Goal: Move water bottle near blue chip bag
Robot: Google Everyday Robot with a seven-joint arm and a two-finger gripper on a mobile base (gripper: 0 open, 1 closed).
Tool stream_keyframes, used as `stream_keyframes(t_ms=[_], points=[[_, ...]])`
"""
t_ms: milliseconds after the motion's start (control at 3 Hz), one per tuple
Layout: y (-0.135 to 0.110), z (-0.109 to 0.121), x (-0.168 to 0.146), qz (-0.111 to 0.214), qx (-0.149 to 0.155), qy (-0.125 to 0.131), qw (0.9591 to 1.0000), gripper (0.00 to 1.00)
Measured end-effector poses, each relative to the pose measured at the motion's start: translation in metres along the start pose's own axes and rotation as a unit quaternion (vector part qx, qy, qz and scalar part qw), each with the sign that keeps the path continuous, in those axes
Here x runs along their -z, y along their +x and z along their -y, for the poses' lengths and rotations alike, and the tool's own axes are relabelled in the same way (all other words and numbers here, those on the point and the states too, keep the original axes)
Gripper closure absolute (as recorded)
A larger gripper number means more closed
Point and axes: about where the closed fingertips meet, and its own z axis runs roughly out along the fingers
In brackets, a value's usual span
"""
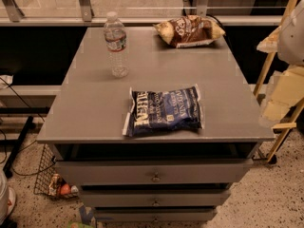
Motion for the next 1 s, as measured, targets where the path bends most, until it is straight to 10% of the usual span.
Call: stream_keyframes(t_ms=[667, 1000], points=[[0.001, 0.009, -0.004, 0.018, -0.012, 0.005, 0.9997, 0.0], [-0.007, 0.056, -0.022, 0.086, -0.038, 0.01, 0.9955, 0.0]])
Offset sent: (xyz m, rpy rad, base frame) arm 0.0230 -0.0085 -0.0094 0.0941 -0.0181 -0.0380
